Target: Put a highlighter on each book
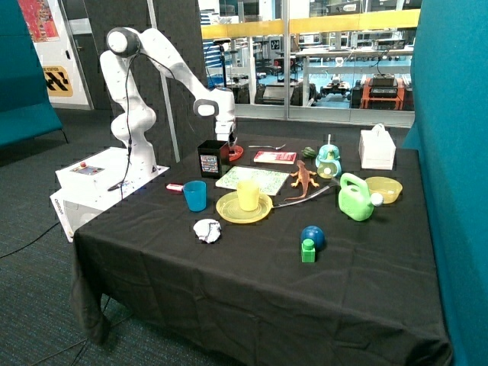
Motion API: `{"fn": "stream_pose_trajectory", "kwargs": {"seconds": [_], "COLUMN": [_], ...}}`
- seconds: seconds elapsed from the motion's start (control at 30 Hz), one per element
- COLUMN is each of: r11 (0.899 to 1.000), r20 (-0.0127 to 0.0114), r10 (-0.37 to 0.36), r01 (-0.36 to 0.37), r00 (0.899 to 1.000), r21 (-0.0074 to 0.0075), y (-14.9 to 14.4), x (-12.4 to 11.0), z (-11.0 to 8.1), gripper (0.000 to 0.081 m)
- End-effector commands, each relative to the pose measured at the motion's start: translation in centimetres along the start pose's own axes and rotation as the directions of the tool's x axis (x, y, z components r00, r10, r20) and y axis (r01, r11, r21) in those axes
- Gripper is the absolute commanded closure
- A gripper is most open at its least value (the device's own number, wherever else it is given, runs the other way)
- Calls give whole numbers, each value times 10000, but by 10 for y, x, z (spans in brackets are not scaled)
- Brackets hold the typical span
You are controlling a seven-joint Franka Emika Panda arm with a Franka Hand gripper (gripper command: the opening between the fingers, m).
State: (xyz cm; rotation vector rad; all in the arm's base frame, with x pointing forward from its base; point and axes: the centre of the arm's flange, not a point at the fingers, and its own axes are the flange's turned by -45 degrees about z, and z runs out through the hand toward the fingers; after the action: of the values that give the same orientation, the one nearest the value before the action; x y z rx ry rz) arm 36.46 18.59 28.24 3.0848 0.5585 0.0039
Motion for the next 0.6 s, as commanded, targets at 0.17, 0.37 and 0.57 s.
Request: {"fn": "stream_pose_trajectory", "kwargs": {"seconds": [0.17,0.37,0.57], "r11": [9997,9992,9984], "r20": [11,10,8], "r10": [-254,-400,-567], "r01": [254,400,567], "r00": [9997,9992,9984], "r21": [70,70,71], "y": [1,0,1], "x": [21,38,53], "z": [-43,-59,-70], "gripper": [808,808,808]}}
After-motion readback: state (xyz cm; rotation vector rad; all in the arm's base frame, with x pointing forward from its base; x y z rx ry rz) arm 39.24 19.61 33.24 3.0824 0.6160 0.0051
